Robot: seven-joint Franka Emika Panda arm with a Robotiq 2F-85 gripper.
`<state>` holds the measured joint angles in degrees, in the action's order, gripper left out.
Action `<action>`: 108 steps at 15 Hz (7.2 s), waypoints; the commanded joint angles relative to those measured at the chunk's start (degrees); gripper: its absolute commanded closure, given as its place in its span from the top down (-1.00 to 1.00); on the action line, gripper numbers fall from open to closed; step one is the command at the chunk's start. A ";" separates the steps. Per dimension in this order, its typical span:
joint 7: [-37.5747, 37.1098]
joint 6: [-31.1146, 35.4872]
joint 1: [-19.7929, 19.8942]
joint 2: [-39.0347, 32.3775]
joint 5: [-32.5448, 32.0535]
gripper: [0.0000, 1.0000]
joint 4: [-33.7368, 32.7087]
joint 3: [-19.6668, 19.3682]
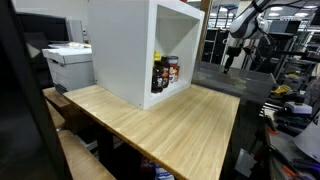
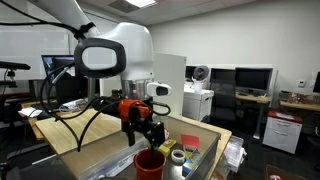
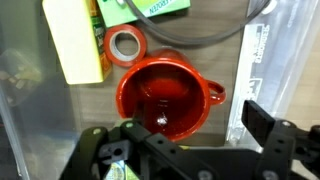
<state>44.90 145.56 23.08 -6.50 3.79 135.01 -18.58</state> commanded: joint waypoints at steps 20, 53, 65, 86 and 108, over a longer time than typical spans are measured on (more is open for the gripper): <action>-2.79 -3.91 -2.09 -6.84 -6.54 0.80 -5.58 2.64; -15.74 -3.97 -3.40 0.13 -31.84 -0.97 0.62 -1.77; -20.12 5.22 -4.56 6.58 -36.65 -0.97 3.81 -0.84; -20.69 6.14 -4.76 23.47 -54.22 -0.97 15.60 2.51; -19.66 -8.97 -15.22 17.55 -60.65 -0.97 9.05 11.30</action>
<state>25.70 139.88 9.24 13.67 -54.98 146.49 -8.47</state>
